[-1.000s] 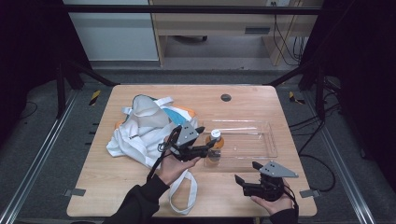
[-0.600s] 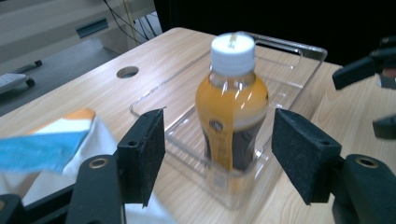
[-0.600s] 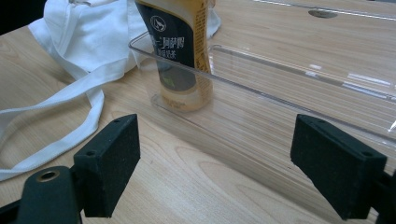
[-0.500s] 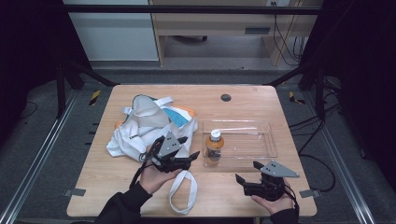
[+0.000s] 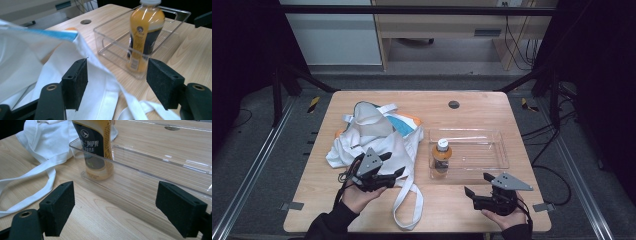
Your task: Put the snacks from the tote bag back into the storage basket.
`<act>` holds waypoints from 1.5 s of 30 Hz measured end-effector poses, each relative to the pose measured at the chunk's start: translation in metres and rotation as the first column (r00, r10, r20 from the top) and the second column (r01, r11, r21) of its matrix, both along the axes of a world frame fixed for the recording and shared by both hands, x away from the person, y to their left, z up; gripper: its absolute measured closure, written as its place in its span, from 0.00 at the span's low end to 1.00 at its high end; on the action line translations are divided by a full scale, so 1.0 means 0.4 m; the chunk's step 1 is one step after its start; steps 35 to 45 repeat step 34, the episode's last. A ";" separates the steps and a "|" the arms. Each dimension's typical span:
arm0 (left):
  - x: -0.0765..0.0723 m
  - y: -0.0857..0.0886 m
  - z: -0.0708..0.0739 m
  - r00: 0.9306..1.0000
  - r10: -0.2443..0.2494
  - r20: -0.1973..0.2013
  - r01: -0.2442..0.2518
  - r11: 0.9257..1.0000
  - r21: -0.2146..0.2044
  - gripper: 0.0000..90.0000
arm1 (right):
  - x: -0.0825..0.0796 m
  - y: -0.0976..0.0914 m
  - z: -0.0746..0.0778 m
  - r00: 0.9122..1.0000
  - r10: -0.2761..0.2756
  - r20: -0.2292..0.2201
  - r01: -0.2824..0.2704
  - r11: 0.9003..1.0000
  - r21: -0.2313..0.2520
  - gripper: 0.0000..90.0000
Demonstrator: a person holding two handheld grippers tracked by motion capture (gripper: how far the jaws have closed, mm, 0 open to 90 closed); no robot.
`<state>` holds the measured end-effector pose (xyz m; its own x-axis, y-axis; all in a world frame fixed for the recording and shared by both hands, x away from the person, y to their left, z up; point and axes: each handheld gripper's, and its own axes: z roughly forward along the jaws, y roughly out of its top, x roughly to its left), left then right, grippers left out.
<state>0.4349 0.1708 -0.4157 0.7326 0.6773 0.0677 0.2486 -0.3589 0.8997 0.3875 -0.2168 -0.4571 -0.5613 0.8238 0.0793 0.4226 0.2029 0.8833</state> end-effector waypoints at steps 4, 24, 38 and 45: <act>-0.013 0.037 -0.016 0.999 0.032 0.004 -0.032 0.999 -0.001 0.38 | -0.001 0.001 0.000 1.000 0.001 0.002 -0.001 1.000 -0.002 0.18; -0.067 0.206 -0.091 0.989 0.145 -0.041 -0.146 0.989 -0.013 0.37 | -0.003 0.000 -0.002 1.000 -0.001 0.006 0.001 1.000 -0.009 0.18; -0.073 0.242 -0.100 0.987 0.156 -0.031 -0.157 0.987 -0.022 0.37 | -0.003 0.000 -0.003 1.000 -0.002 0.004 0.002 1.000 -0.010 0.18; -0.073 0.242 -0.100 0.987 0.156 -0.031 -0.157 0.987 -0.022 0.37 | -0.003 0.000 -0.003 1.000 -0.002 0.004 0.002 1.000 -0.010 0.18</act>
